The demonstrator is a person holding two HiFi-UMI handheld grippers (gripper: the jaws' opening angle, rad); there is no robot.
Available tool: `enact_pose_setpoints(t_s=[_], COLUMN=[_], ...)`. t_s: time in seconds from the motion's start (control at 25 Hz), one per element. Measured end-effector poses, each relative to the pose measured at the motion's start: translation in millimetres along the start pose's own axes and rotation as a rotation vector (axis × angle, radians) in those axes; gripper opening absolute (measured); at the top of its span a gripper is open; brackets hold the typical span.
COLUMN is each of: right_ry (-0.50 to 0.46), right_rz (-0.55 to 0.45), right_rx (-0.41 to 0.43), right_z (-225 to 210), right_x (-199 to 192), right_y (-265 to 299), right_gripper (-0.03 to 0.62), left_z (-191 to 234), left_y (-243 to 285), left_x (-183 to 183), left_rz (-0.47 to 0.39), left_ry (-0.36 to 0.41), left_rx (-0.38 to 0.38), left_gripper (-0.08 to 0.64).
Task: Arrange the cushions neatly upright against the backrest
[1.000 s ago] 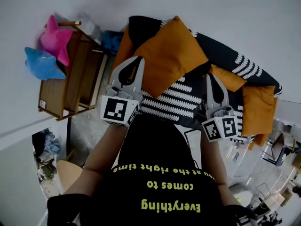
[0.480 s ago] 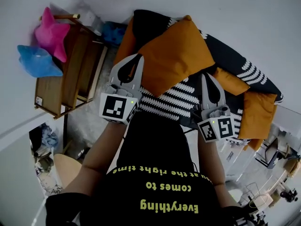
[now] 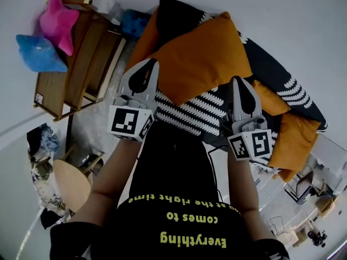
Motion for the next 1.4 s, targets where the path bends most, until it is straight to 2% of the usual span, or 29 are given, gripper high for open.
enact_pose_setpoints(t_s=[0.2, 0.4, 0.6, 0.72, 0.92, 1.0, 1.08, 1.24, 1.4], right_ry=[-0.022, -0.034, -0.106, -0.133, -0.198, -0.241, -0.268, -0.306, -0.352], right_rz=[0.015, 0.07, 0.134, 0.165, 0.203, 0.23, 0.259, 0.305, 0.358], right_rx=[0.002, -0.003, -0.01, -0.025, -0.002, 0.008, 0.017, 0.04, 0.047], right_z=[-30, -65, -100, -129, -159, -168, -176, -185, -191], right_x=[-8, -32, -67, -88, -126, -147, -167, -191, -211], right_y=[2, 3, 14, 27, 50, 60, 69, 89, 112], right_gripper=[0.014, 0.018, 0.033, 0.068, 0.129, 0.166, 0.195, 0.212, 0.338], left_z=[2, 3, 18, 28, 32, 32, 32, 28, 31], left_y=[8, 14, 18, 19, 23, 26, 29, 38, 52], left_x=[-27, -51, -102, -147, -231, -262, -289, -322, -335], left_rz=[0.055, 0.058, 0.092, 0.163, 0.339, 0.39, 0.432, 0.468, 0.463], left_ry=[-0.027, -0.045, -0.161, -0.197, -0.189, -0.21, -0.242, -0.267, -0.229], left_rx=[0.047, 0.104, 0.21, 0.283, 0.307, 0.333, 0.357, 0.381, 0.393], left_gripper=[0.044, 0.055, 0.081, 0.125, 0.243, 0.281, 0.29, 0.326, 0.356])
Point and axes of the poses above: the fingertips, and each gripper's own axes: y forward along the fingers, z to its left, x out of its top, the point moved 7 cm from there along -y, backward along the fingers, and after that the axes turned 3 degrees about -z, right-handed, at the moved point
